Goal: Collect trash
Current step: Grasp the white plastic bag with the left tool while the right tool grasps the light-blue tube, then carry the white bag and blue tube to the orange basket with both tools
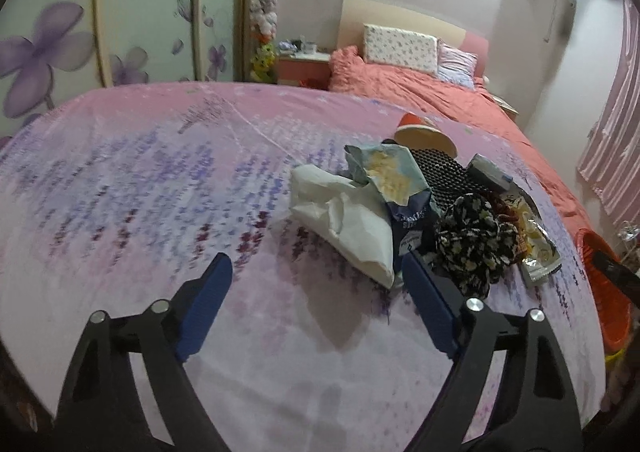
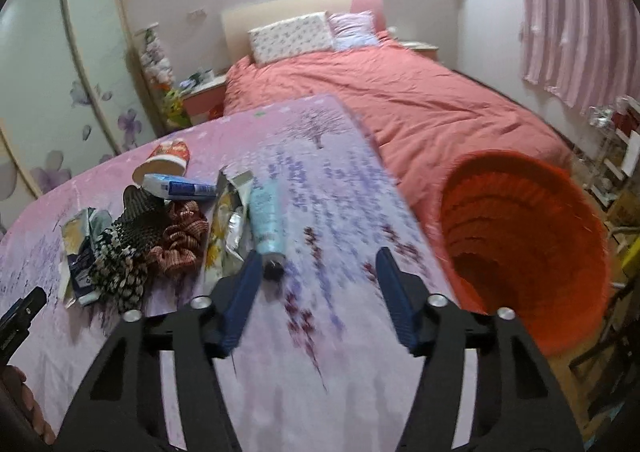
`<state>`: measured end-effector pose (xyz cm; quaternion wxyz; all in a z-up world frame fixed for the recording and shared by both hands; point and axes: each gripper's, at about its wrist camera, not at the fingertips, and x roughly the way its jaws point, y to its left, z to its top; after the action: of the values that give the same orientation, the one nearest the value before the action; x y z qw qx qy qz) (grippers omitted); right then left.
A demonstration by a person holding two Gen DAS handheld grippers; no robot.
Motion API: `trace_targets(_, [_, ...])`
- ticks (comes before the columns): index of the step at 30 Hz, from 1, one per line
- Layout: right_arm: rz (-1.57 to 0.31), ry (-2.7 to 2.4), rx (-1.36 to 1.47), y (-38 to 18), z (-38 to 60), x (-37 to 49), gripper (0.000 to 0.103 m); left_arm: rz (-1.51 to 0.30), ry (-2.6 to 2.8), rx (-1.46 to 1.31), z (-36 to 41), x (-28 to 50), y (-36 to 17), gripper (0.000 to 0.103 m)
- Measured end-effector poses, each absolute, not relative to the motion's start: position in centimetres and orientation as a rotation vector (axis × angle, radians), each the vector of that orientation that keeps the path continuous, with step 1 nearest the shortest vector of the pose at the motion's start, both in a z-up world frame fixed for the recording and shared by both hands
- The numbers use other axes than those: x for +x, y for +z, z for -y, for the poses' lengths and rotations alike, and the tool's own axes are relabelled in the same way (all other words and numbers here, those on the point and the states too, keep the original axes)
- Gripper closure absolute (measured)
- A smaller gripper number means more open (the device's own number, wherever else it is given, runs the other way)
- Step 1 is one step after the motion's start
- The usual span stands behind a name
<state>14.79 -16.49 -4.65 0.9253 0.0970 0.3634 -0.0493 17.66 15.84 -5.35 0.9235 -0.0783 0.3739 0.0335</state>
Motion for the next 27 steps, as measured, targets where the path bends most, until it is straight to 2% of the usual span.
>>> trace_targets(4, [-0.83, -0.024, 0.201, -6.3, 15.7, 17.9, 0.058, -0.809, 0.035, -0.202, -16.1, 19.4, -6.3, 0.026])
trace_targets(15, [-0.9, -0.005, 0.181, -8.0, 14.4, 20.7, 0.065, -0.851, -0.018, -0.194, -15.3, 22.4, -7.7, 0.04])
trace_targets(18, [-0.889, -0.019, 0.167, -8.0, 14.2, 20.9, 0.065, -0.882, -0.035, -0.223, -15.4, 23.4, -8.4, 0.048])
trace_targets(19, [-0.886, -0.021, 0.165, -8.0, 14.2, 20.9, 0.065, -0.892, -0.035, -0.231, -15.4, 23.6, -8.6, 0.054])
trace_targets(20, [-0.885, -0.023, 0.162, -8.1, 14.4, 21.2, 0.066, -0.901, -0.034, -0.241, -15.6, 23.8, -8.9, 0.062])
trace_targets(22, [-0.879, -0.029, 0.152, -8.2, 14.4, 21.2, 0.072, -0.899, -0.021, -0.239, -16.0, 23.9, -8.8, 0.068])
trace_targets(25, [-0.876, -0.021, 0.17, -8.2, 15.1, 21.0, 0.074, -0.901, -0.003, -0.243, -17.3, 23.9, -8.8, 0.068])
trace_targets(27, [-0.875, -0.019, 0.175, -8.2, 15.2, 21.3, 0.073, -0.901, 0.025, -0.235, -17.9, 24.0, -8.8, 0.064])
